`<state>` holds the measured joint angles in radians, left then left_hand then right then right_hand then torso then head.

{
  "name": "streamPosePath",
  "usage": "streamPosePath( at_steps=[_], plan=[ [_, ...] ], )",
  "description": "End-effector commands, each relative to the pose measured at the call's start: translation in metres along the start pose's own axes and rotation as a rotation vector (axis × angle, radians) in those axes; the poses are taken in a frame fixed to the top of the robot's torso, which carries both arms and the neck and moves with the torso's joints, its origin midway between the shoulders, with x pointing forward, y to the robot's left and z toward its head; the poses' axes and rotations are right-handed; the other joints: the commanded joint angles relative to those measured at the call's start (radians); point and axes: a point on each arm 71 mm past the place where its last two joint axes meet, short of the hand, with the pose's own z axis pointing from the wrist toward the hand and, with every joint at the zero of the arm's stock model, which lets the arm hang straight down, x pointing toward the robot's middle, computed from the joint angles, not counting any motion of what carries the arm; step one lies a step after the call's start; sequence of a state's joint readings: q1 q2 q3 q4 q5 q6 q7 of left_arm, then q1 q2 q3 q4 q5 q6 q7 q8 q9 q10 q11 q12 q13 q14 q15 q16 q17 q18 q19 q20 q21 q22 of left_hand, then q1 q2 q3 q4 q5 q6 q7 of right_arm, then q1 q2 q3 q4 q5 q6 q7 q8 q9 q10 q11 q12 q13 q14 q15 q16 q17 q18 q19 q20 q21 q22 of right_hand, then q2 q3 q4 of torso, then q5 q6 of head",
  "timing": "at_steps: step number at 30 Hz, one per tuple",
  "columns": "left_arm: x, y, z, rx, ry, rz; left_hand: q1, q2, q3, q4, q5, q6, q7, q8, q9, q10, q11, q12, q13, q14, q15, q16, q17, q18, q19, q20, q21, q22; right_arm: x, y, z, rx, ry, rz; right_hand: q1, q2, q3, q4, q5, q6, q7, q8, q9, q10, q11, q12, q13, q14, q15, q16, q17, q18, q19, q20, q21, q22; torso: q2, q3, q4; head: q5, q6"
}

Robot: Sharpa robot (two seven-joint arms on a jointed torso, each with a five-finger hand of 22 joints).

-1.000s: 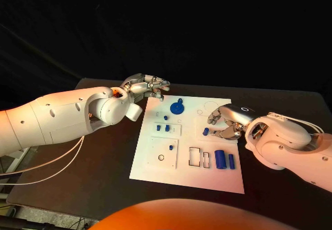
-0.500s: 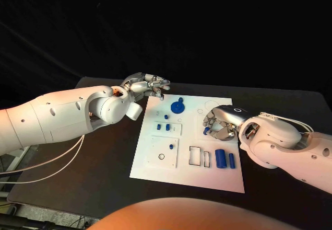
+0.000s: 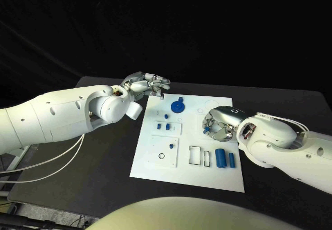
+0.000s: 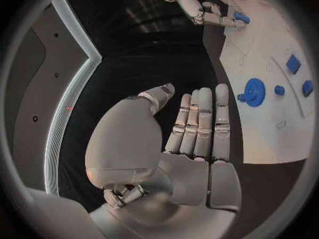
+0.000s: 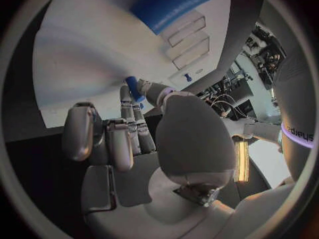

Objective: Assemble the parts on the task board

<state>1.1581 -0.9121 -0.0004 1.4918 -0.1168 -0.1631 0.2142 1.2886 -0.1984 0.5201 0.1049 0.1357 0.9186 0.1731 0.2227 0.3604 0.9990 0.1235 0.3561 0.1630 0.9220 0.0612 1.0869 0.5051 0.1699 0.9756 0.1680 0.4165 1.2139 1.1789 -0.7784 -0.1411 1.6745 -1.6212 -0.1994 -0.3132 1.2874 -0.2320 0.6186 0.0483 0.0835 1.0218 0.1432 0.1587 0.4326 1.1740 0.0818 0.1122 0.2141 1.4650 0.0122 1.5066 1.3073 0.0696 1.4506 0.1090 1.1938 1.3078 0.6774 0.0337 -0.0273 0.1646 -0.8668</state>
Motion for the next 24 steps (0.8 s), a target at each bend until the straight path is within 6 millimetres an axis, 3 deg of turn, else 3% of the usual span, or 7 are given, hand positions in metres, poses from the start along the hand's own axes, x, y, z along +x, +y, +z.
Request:
streamPosePath(
  at_steps=[1,5,12,24],
  plan=[
    [0.002,-0.001,0.0,0.005,0.019,-0.008,-0.001,0.005,-0.004,0.003,-0.001,-0.007,0.0,0.006,0.001,-0.004,0.001,-0.004,-0.001,-0.003,0.003,-0.005,-0.001,0.009,0.006,0.002,-0.006,-0.001,0.003,0.001,0.001,0.0,0.014,-0.03,-0.005,-0.003,0.007,0.0,-0.003,0.008,-0.002,0.005,0.002,0.009,-0.001,-0.005,0.001,0.076,-0.008,0.006,0.137,-0.003,0.009,-0.002,0.007,0.173,0.0,0.0,-0.0003,0.0,-0.001],
    [0.002,-0.001,0.0,0.005,0.019,-0.008,-0.002,0.007,-0.005,0.004,-0.001,-0.007,-0.001,0.007,0.002,-0.003,0.001,-0.004,-0.001,-0.003,0.003,-0.005,-0.001,0.009,0.007,0.002,-0.008,-0.002,0.002,0.002,0.001,0.006,-0.019,-0.027,-0.01,0.006,0.017,0.003,-0.005,0.022,-0.006,0.015,0.007,0.026,-0.005,-0.003,0.005,0.077,-0.011,0.007,0.139,-0.004,0.01,-0.004,0.01,0.175,0.0,0.0003,0.0003,-0.001,-0.001],
    [0.002,-0.001,0.0,0.005,0.019,-0.008,-0.002,0.007,-0.005,0.004,-0.001,-0.007,-0.001,0.007,0.002,-0.003,0.001,-0.004,-0.001,-0.003,0.003,-0.005,-0.001,0.009,0.007,0.002,-0.008,-0.002,-0.005,0.003,-0.002,0.009,-0.125,0.006,-0.006,0.054,0.045,-0.005,-0.021,0.069,-0.035,0.06,0.044,0.088,-0.032,0.014,0.028,0.078,-0.033,0.009,0.142,-0.006,0.017,-0.022,0.028,0.18,0.0,-0.0001,0.0005,-0.002,-0.002],
    [0.002,-0.001,0.0,0.005,0.018,-0.008,-0.002,0.008,-0.005,0.004,-0.001,-0.007,-0.001,0.008,0.002,-0.003,0.001,-0.004,-0.001,-0.003,0.003,-0.005,-0.001,0.009,0.007,0.002,-0.009,-0.002,-0.022,0.01,-0.019,-0.013,-0.21,0.053,-0.004,0.059,0.052,-0.021,-0.022,0.072,-0.042,0.08,0.069,0.1,-0.039,0.012,0.039,0.078,-0.04,0.009,0.143,-0.008,0.02,-0.029,0.037,0.182,-0.001,-0.0007,0.0,0.001,-0.001]
  ],
)
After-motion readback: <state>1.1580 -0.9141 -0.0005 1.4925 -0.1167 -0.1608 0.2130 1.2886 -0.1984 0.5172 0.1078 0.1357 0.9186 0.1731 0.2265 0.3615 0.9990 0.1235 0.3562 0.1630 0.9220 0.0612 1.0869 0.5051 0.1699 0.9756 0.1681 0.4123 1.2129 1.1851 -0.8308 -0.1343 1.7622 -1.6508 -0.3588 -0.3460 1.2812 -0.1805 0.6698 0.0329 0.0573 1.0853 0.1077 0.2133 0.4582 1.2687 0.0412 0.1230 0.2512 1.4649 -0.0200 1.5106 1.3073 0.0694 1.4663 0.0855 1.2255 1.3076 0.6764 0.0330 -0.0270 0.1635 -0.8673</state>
